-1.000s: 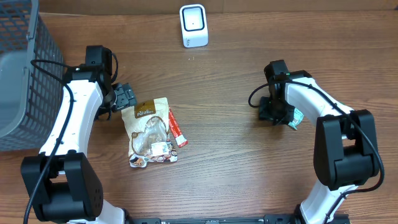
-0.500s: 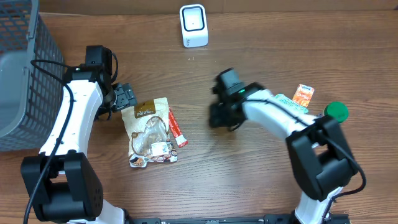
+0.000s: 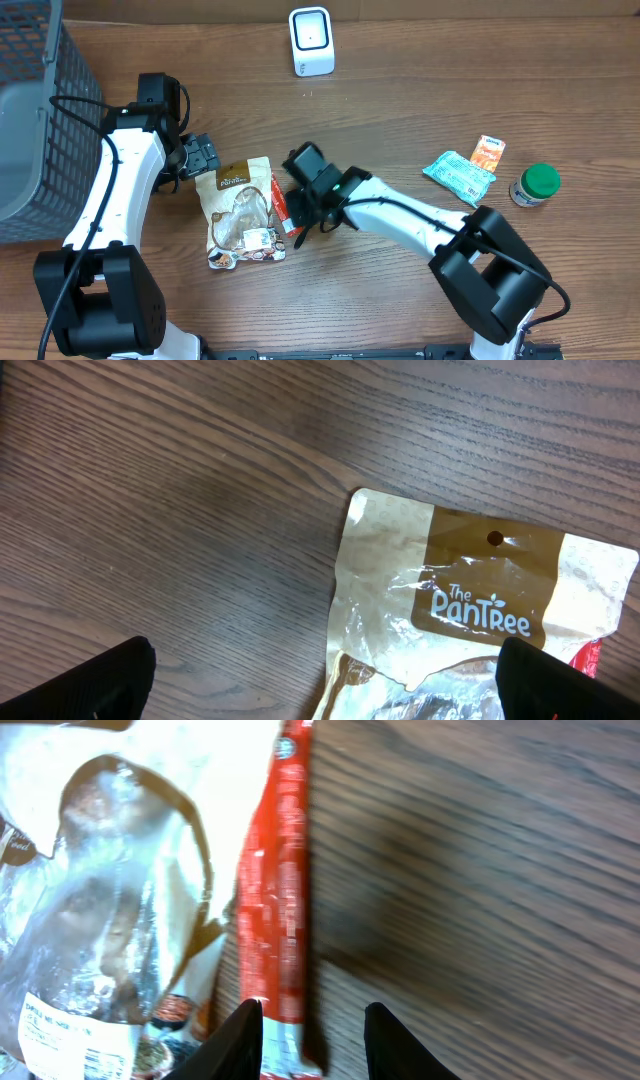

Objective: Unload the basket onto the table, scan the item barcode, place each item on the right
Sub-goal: 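Move the right gripper to the red snack stick and grasp it, then lift the red snack stick and carry it toward the scanner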

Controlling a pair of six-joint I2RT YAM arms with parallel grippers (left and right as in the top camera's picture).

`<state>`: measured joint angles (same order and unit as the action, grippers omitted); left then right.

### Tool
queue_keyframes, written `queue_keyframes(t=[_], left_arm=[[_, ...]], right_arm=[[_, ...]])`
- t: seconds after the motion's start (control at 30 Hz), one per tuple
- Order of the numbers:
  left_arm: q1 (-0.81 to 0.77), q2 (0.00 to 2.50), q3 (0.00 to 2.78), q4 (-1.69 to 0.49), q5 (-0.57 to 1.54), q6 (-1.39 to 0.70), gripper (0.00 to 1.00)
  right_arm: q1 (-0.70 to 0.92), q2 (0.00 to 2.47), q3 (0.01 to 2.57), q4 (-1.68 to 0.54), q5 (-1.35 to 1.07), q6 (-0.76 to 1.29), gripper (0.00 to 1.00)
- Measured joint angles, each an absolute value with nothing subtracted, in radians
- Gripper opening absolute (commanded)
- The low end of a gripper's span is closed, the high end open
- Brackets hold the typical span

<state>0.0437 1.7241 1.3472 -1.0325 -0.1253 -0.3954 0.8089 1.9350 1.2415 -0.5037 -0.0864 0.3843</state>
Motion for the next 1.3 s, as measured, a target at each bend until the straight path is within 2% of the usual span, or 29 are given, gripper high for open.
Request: queue_keyframes(t=[0.3,0.67,0.83,1.03,1.13,1.3], left_arm=[[0.044,1.724,1.347,-1.032,-0.125,-0.395,1.00],[0.044,1.724,1.347,-1.032,-0.125,-0.395,1.00],[0.044,1.724,1.347,-1.032,-0.125,-0.395,1.00],[0.044,1.724,1.347,-1.032,-0.125,-0.395,1.00],[0.044,1.724,1.347,-1.032,-0.125,-0.395,1.00],[0.044,1.724,1.347,-1.032,-0.125,-0.395,1.00]], right_arm=[[0.908,1.935,1.242,-0.487,0.048,0.390,0.34],[0.918,1.972,1.242,-0.480,0.097,0.390,0.34],[0.918,1.997,1.242,-0.472,0.101,0.396,0.15],[0.912,1.992,1.257,-0.555,0.197,0.389,0.13],[0.884,1.977,1.257,-0.627,0.264,0.346,0.04],[0.813,1.966,1.256,-0.707,0.303,0.302,0.04]])
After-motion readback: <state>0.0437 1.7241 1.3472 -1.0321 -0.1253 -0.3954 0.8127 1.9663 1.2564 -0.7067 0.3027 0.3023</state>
